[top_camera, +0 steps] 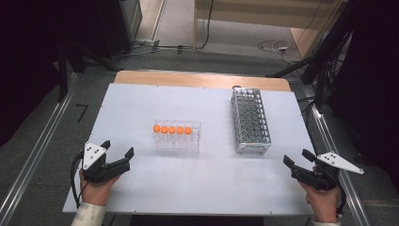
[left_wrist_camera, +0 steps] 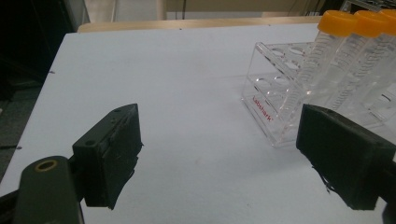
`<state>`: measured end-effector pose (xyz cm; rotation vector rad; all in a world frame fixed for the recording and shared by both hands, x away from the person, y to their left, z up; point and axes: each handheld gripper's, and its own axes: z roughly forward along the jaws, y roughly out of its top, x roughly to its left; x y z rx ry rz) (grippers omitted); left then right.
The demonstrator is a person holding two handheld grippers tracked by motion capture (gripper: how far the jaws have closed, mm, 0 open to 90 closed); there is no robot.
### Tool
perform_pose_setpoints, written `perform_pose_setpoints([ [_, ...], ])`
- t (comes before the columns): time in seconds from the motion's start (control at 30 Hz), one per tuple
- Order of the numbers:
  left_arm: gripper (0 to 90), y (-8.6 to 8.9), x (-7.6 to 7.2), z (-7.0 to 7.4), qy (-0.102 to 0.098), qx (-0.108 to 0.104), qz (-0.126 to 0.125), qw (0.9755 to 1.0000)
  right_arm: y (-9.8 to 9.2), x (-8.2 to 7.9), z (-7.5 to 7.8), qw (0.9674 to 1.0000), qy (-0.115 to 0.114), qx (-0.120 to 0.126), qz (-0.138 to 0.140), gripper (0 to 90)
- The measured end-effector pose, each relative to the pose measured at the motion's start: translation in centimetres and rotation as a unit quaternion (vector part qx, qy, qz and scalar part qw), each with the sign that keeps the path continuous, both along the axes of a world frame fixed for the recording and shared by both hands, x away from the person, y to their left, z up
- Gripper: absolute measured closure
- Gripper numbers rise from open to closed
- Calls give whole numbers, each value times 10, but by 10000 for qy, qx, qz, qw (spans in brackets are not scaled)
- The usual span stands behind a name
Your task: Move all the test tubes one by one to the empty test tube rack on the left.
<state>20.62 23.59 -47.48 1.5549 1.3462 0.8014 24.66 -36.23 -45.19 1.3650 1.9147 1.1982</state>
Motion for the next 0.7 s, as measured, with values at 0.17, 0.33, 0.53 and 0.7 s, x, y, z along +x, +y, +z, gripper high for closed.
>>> perform_pose_setpoints([
  [0.17, 144, 3, -2, 0, -11, -11, 32, 10000, -4, 0, -3, 10000, 17, -49, -80, 179],
  [0.33, 144, 8, -3, -1, -3, -12, 92, 10000, -11, 0, -5, 9997, 48, -46, -224, 179],
  [0.53, 145, 14, 1, -7, 118, -54, 164, 9998, -22, 1, -13, 9985, 116, -185, -494, 177],
  [0.7, 146, 20, 16, -26, 668, -64, 260, 9974, -38, 9, -34, 9945, 301, -349, -944, 123],
])
